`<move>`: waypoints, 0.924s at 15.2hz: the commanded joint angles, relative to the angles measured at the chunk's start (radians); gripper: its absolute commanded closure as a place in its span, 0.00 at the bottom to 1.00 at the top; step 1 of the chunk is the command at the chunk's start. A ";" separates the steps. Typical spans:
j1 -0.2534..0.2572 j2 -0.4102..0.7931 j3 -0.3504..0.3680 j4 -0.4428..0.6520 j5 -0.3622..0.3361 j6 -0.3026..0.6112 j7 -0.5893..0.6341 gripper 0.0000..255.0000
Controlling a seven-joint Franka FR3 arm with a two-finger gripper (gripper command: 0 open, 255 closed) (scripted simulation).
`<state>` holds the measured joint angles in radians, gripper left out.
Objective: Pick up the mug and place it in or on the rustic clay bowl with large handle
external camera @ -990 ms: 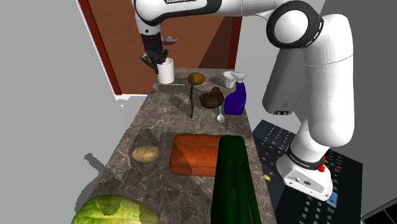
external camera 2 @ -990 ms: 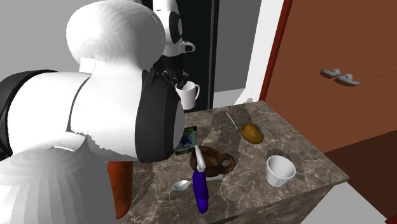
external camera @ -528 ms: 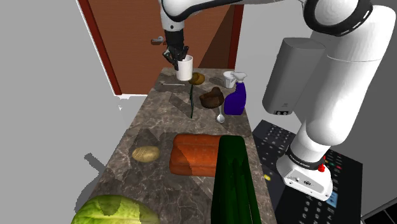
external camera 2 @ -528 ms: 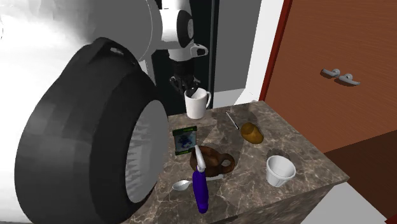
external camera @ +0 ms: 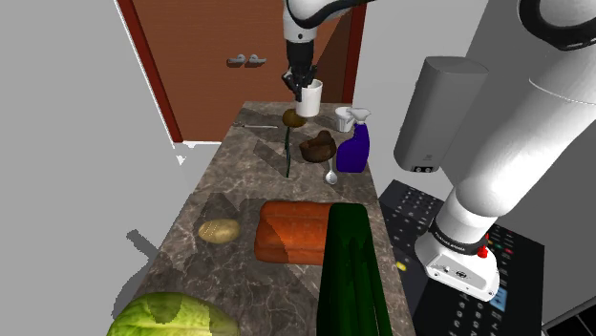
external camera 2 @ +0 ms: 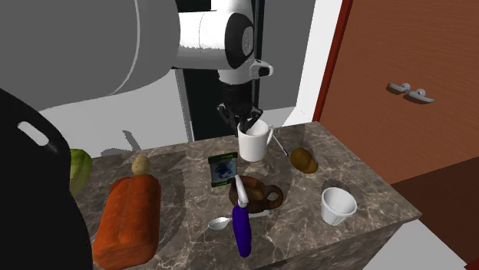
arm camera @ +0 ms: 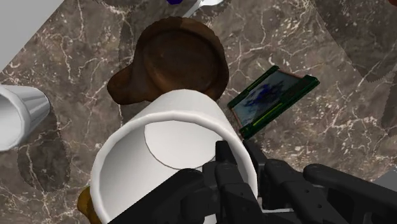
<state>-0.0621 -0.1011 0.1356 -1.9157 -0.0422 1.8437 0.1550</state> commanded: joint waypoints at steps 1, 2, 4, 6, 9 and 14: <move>-0.016 -0.058 -0.021 -0.055 0.006 -0.001 -0.041 1.00; -0.027 -0.098 -0.038 -0.094 0.009 -0.001 -0.070 1.00; -0.026 -0.097 -0.039 -0.119 0.008 0.026 -0.069 1.00; -0.026 -0.095 -0.039 -0.144 0.008 0.053 -0.067 1.00; -0.026 -0.090 -0.038 -0.179 0.007 0.093 -0.065 1.00; -0.026 -0.077 -0.038 -0.234 0.004 0.160 -0.061 1.00</move>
<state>-0.0879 -0.1818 0.0982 -2.1397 -0.0372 1.9895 0.0934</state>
